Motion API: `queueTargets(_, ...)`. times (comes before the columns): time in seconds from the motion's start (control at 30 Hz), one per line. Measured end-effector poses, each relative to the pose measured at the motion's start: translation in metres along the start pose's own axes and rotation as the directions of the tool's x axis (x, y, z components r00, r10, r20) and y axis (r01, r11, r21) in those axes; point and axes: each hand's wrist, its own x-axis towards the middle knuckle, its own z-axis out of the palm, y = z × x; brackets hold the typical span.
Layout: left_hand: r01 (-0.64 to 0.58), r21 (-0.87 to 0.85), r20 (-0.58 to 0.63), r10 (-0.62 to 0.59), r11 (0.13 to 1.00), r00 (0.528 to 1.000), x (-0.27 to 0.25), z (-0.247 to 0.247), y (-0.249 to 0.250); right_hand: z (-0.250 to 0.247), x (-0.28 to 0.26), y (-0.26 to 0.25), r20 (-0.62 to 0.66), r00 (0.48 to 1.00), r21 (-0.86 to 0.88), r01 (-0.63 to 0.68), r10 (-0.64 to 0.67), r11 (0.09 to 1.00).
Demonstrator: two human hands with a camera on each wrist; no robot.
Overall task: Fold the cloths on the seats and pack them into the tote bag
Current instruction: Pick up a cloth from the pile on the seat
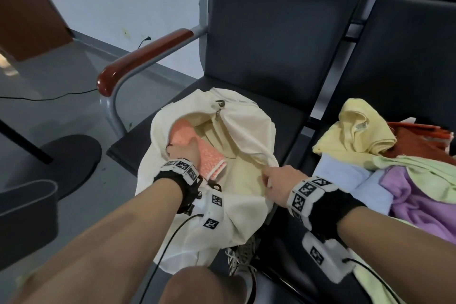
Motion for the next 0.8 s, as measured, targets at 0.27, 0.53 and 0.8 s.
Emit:
queueTargets(0.27, -0.320, 0.632, 0.124, 0.315, 0.706, 0.941, -0.018, -0.005, -0.005, -0.010, -0.010, -0.003, -0.271, 0.961, 0.463, 0.091, 0.044, 0.882)
queueTargets(0.53, -0.757, 0.537, 0.535, 0.544, 0.372, 0.647, -0.035, -0.063, -0.005, -0.026, -0.022, -0.002, -0.324, 0.941, 0.418, 0.050, 0.097, 0.907)
queueTargets(0.8, -0.785, 0.615, 0.729, 0.433, -0.074, 0.531, -0.074, -0.112, -0.067, -0.030, -0.022, -0.008, -0.387, 0.887, 0.588, 0.027, 0.252, 0.809)
